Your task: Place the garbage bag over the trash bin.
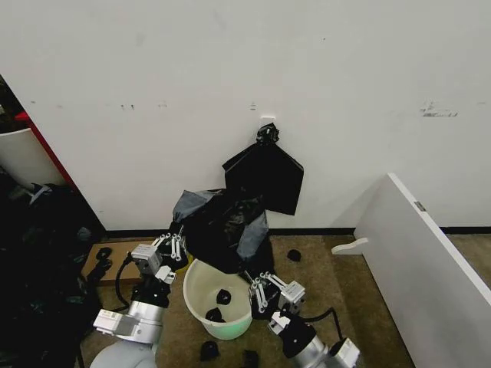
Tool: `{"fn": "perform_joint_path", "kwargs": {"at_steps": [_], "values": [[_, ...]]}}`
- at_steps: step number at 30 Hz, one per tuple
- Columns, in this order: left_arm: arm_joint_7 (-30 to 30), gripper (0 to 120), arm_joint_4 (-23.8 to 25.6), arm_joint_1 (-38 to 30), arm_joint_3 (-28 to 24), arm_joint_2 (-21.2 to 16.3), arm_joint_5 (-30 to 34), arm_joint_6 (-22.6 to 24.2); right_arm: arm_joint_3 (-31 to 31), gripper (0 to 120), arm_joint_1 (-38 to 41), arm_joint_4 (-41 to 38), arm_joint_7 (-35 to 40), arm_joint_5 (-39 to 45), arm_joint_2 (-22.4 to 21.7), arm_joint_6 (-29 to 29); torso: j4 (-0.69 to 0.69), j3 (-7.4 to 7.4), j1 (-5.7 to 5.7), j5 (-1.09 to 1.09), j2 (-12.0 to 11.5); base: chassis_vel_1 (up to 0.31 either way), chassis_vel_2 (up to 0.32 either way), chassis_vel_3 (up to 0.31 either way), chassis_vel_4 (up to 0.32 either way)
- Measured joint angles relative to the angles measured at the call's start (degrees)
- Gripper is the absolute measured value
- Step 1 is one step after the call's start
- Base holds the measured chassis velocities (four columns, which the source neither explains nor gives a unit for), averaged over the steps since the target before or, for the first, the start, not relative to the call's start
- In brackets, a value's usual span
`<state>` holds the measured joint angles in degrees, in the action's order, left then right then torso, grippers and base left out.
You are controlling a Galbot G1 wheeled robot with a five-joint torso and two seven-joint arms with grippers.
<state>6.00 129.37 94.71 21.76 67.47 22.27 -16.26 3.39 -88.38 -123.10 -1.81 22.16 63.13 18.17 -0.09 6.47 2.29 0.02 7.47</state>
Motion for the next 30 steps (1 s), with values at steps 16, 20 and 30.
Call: {"fn": "perform_joint_path", "kwargs": {"at_steps": [16,20,30], "values": [[-3.15,0,-7.61,-1.33,-3.42,3.77,10.25,-0.13,-3.65,0,2.00,8.23,-1.89,-4.84,1.57,2.99,0.00,0.01,0.00,0.00,0.00,0.000,0.000,0.000,0.000],[-3.29,0,-9.75,-1.71,-3.66,4.08,11.00,0.23,-3.98,0,1.64,8.58,-1.67,-5.50,1.38,2.84,0.00,0.00,0.00,0.00,0.00,0.000,0.000,0.000,0.000],[-5.92,0,-16.41,-2.77,-4.11,4.85,8.76,-2.93,-1.96,0,2.51,12.67,-0.86,-5.27,1.69,2.59,0.01,0.00,0.00,-0.01,0.00,0.000,0.000,0.000,0.000]]}}
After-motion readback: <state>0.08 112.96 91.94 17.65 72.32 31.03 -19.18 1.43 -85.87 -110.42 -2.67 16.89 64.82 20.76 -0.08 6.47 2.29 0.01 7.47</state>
